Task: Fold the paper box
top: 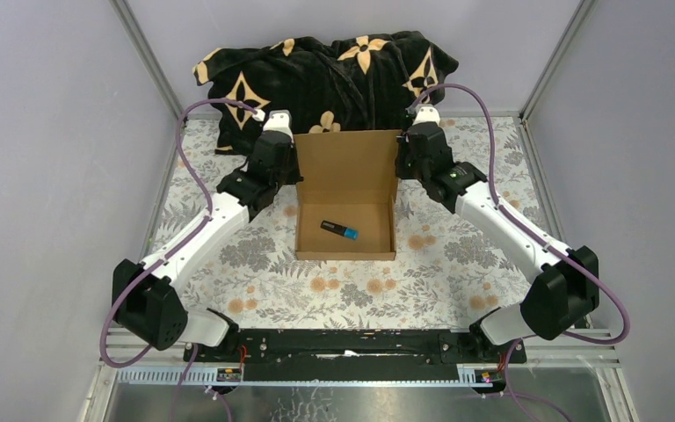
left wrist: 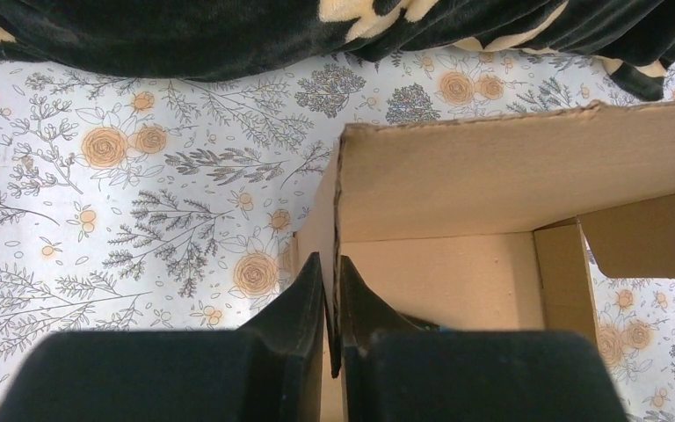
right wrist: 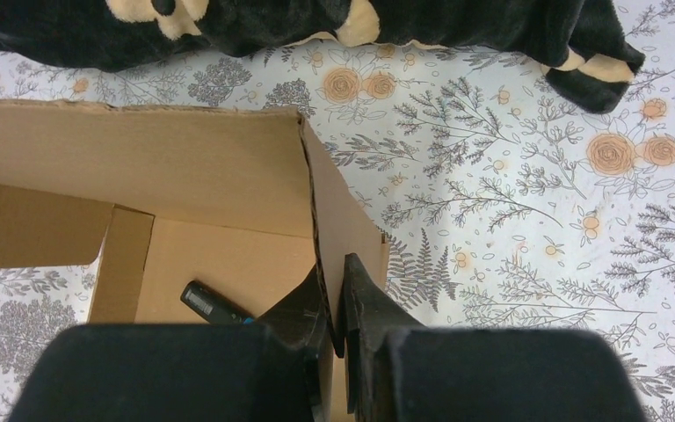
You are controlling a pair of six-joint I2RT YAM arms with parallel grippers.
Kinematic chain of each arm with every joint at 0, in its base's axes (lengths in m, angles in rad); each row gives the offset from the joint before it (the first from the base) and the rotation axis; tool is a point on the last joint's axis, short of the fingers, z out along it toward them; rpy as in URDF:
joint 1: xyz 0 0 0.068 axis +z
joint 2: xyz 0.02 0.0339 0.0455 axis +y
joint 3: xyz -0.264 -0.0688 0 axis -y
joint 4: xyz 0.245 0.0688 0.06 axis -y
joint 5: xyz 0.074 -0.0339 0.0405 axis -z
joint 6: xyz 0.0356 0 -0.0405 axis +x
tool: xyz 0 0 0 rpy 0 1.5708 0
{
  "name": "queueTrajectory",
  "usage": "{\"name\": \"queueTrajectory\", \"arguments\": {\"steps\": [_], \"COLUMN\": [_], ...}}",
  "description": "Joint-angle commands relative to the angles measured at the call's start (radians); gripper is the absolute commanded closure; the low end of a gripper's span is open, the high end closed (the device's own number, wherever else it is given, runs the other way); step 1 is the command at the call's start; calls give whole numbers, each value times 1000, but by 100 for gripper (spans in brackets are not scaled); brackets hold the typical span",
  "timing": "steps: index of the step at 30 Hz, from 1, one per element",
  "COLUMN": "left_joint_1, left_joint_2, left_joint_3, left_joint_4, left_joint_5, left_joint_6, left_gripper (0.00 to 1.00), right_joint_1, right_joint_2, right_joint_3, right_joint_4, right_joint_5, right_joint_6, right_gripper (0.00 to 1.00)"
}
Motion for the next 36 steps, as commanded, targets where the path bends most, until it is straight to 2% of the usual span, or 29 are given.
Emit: {"name": "queueTrajectory", "arguments": {"steps": [1,17,36], "left_joint_1": [-47,-62,-88], "left_joint_2": [-15,-38,-160], "left_joint_3": [-23,-61,-227], "left_joint_4": [88,114,237], "left_joint_5": [52,24,-9], "left_joint_6": [-47,-61,-59], "left_gripper": [88,88,88], "right_joint_1": [55,135,198], "right_joint_2": [3,15,-62], "right_joint_3": [25,-14,-154], "right_joint_4": [78,96,148], "right_joint_5": [-46,101,214], "right_joint_6": [90,208,250], "right_gripper": [95,97,100]}}
